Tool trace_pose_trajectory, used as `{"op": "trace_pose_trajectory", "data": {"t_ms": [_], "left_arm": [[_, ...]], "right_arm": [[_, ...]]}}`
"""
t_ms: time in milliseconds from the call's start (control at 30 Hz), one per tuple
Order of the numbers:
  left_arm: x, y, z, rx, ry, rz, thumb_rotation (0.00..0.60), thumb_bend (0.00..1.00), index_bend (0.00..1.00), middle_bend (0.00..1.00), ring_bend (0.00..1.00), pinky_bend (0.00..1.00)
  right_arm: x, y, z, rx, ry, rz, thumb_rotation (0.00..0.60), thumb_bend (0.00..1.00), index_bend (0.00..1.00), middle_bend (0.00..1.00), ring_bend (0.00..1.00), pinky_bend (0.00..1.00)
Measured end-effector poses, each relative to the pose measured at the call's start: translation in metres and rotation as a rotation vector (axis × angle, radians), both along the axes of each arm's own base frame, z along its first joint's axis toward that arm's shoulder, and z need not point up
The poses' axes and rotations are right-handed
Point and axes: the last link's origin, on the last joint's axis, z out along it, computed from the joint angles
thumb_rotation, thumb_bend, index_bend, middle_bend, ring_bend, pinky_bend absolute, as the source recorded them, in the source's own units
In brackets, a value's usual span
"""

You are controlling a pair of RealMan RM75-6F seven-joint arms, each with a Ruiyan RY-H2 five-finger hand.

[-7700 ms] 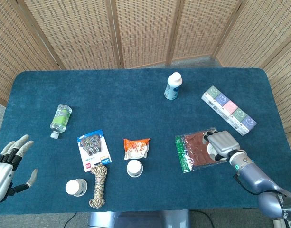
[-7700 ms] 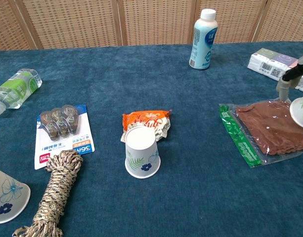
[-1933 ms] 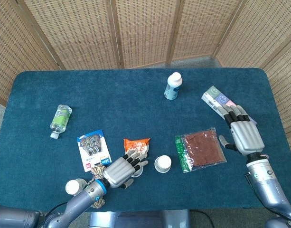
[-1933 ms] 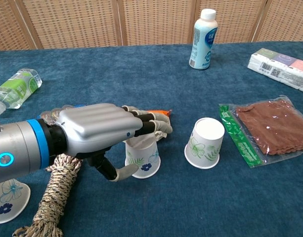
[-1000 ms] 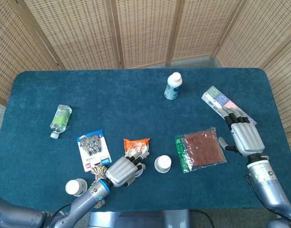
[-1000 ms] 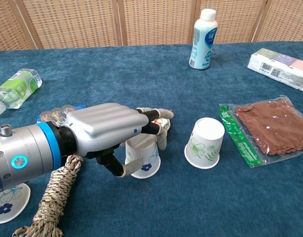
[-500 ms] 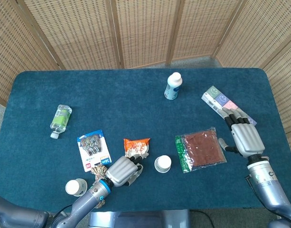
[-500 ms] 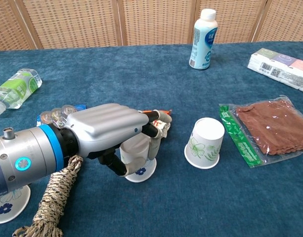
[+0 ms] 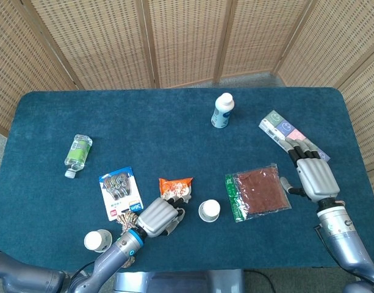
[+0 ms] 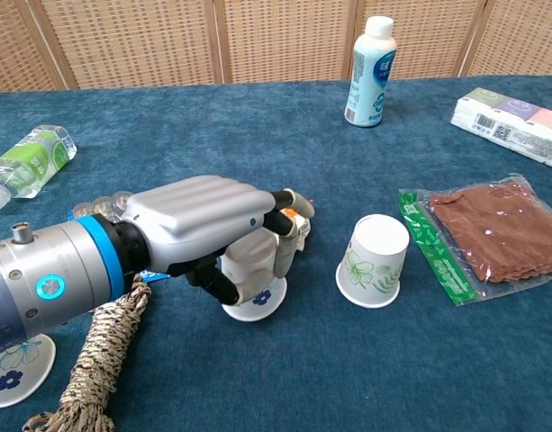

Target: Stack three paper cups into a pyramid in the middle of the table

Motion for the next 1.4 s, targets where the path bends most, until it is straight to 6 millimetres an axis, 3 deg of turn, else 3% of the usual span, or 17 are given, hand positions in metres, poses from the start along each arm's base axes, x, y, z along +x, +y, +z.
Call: {"op": "trace_pose_trajectory", "data": {"t_ms": [433,1033,1400], "left_arm": [[0.022,0.005,-0.009,0.014,-0.058,-0.037,0.600,0.60,0.53,0.13,0.25,0.63],[0.024,0.009,-0.034,0.026,-0.071,-0.038,0.600,0.60,0.52,0.12,0.23,0.61],[0.021,0.008,-0.039,0.009,-0.089,-0.036,0.600,0.59,0.38,0.01,0.04,0.44]], "right_arm": [[-0.002,0.002,0.001,0.001,-0.002,-0.005,0.600,0.42,0.00,0.00,0.00,0.03],[-0.008,0.005,0.004,0.007,-0.008,-0.021,0.600,0.42,0.00,0.00,0.00,0.03],[-0.010,0.005,0.005,0.015,-0.009,-0.030,0.600,0.42,0.00,0.00,0.00,0.03]]}}
